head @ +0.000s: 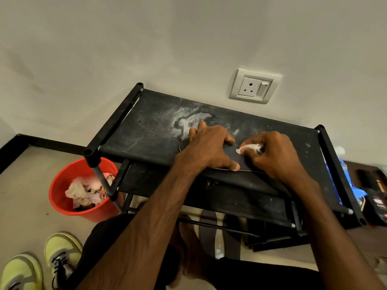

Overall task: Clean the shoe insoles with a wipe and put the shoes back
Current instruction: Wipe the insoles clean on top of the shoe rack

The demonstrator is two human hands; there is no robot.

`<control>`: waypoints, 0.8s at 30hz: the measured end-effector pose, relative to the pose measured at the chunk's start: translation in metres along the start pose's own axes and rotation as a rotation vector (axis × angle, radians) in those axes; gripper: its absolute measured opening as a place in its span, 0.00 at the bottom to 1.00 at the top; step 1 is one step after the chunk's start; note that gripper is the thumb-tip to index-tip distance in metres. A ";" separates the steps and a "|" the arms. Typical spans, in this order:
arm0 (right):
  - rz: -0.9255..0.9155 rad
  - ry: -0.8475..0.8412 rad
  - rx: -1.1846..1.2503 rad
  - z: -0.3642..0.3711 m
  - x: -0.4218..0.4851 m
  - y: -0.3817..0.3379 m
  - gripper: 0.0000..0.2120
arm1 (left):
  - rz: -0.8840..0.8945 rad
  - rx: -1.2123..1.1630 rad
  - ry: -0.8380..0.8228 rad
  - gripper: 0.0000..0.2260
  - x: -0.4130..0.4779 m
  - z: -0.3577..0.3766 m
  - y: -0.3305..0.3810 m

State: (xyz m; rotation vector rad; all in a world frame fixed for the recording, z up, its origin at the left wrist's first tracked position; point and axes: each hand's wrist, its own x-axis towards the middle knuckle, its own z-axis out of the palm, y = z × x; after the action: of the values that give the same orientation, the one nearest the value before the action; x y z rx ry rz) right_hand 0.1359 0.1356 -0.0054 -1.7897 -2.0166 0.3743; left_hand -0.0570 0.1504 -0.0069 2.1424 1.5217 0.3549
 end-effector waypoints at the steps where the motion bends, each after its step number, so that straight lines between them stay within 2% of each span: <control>1: 0.021 0.039 -0.003 0.004 0.007 -0.002 0.06 | 0.005 0.004 0.001 0.32 0.000 0.000 0.000; 4: 0.060 0.069 -0.016 0.011 0.020 -0.007 0.06 | 0.009 0.015 -0.005 0.32 0.000 0.000 0.001; 8: -0.032 0.040 -0.006 0.009 0.007 -0.006 0.07 | -0.004 0.013 -0.008 0.32 0.003 0.001 -0.001; 15: -0.114 -0.124 0.083 -0.008 -0.025 -0.001 0.10 | 0.028 0.000 0.012 0.33 0.002 0.001 -0.004; 21: -0.103 -0.094 0.085 -0.006 -0.024 -0.007 0.06 | 0.040 0.048 -0.056 0.40 -0.004 -0.015 -0.022; 24: -0.108 -0.152 0.073 -0.011 -0.026 -0.004 0.06 | 0.014 0.047 -0.088 0.41 -0.007 -0.024 -0.032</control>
State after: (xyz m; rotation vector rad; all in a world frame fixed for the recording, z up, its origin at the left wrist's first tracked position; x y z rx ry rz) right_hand 0.1404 0.1087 0.0027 -1.6454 -2.1623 0.5579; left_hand -0.0968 0.1581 -0.0030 2.1760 1.4804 0.2282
